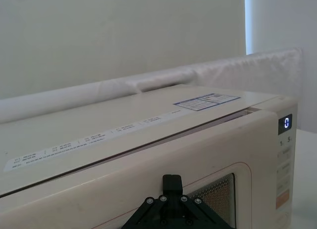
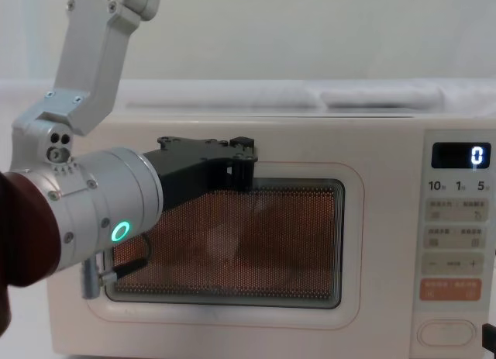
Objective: Press the button to open the microwave door with one hand; close the microwave door with the other hand.
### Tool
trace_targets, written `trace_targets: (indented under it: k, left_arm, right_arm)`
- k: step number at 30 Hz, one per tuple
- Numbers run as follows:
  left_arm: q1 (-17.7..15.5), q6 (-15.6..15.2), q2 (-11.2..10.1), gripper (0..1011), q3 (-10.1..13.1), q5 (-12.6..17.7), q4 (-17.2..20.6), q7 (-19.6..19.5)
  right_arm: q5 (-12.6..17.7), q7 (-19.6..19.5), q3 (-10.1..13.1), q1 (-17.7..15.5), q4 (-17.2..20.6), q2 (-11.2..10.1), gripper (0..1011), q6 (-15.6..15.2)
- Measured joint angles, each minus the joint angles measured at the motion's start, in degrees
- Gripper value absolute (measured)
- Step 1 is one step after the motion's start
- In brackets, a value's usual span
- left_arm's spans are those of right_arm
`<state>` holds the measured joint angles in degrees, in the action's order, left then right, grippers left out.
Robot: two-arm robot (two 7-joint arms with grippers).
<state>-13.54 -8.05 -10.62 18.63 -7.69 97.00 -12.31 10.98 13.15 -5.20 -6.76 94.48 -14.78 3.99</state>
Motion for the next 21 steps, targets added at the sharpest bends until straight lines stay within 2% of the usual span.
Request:
trace_targets:
  k: [21]
  left_arm:
    - [-0.57, -0.72, 1.57, 0, -0.64, 0.14, -1.43, 0.17]
  right_arm:
    - [0.0, 0.0, 0.0, 0.0, 0.0, 0.0, 1001, 0.0]
